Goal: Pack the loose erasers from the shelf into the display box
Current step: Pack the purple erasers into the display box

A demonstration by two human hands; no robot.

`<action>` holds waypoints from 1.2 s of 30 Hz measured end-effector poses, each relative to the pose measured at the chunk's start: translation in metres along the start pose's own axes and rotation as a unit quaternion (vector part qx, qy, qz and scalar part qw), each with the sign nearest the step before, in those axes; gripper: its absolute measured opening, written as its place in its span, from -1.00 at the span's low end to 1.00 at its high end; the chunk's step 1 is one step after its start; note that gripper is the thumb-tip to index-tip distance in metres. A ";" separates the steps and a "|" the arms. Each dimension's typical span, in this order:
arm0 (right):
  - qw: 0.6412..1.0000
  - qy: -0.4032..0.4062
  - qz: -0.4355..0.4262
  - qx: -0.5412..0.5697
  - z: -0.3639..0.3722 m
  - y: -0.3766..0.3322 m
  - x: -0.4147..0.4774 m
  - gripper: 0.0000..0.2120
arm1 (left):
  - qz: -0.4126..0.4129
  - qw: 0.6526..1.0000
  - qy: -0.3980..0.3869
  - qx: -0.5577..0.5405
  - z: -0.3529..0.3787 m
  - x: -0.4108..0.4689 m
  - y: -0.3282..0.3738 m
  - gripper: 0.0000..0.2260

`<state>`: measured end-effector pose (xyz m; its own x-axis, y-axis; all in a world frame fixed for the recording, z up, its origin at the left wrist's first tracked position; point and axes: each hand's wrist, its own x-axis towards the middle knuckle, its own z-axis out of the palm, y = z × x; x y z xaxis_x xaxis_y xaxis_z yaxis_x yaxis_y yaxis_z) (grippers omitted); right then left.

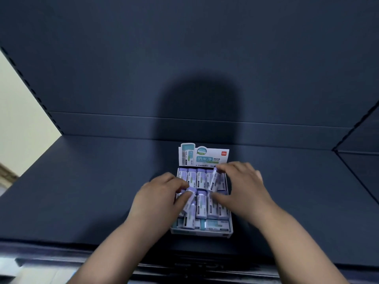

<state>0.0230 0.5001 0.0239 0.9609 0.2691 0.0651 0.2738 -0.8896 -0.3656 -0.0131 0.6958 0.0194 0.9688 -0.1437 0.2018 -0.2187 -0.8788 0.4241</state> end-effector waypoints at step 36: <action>0.983 -0.092 -0.158 -0.026 0.011 -0.041 -0.014 -0.78 | -0.065 0.993 -0.007 -0.095 0.014 0.002 -0.019 -0.71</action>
<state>-0.0022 0.5369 0.0281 0.8049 0.5934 -0.0031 0.5640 -0.7667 -0.3067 -0.0056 0.7061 -0.0009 0.9916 -0.0418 0.1228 -0.1082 -0.7886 0.6053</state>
